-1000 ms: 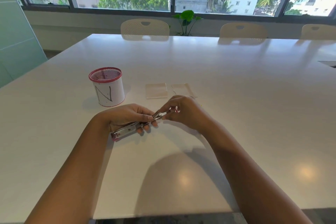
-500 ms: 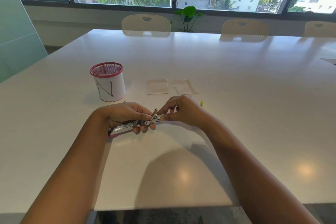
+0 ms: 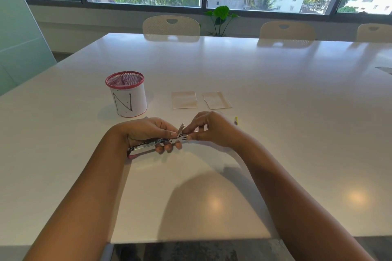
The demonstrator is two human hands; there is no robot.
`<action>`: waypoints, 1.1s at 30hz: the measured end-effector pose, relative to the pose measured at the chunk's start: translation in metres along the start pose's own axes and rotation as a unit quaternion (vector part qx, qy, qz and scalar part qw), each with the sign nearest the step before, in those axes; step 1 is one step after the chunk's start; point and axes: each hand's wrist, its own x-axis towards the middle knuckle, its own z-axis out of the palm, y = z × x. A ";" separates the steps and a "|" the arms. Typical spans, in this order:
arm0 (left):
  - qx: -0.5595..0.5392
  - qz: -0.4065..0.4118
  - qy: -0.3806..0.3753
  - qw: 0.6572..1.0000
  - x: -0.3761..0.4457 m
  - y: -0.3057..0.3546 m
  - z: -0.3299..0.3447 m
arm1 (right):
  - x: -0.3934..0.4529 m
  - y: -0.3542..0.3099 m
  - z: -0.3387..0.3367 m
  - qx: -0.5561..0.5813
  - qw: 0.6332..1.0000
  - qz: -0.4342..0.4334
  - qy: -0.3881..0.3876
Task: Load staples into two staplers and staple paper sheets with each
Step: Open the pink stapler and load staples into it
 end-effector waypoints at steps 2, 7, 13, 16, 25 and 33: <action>-0.003 -0.002 0.011 1.000 0.000 0.000 0.000 | 0.000 -0.001 0.000 -0.019 1.000 0.001 -0.003; -0.044 0.006 0.042 0.998 -0.001 0.000 -0.001 | 0.000 0.001 0.000 -0.036 0.999 -0.007 0.030; -0.067 0.018 0.045 0.997 0.000 -0.001 -0.004 | -0.003 -0.003 0.004 -0.101 0.994 -0.007 0.042; -0.052 0.008 0.075 0.996 0.001 0.001 -0.001 | -0.004 -0.001 -0.003 -0.131 0.989 0.030 0.058; -0.099 -0.006 0.087 0.991 0.001 0.004 -0.001 | -0.006 -0.003 -0.004 -0.147 0.984 0.042 0.088; -0.203 -0.038 0.187 0.961 0.002 0.008 0.006 | 0.000 0.008 -0.008 0.006 0.972 0.090 0.215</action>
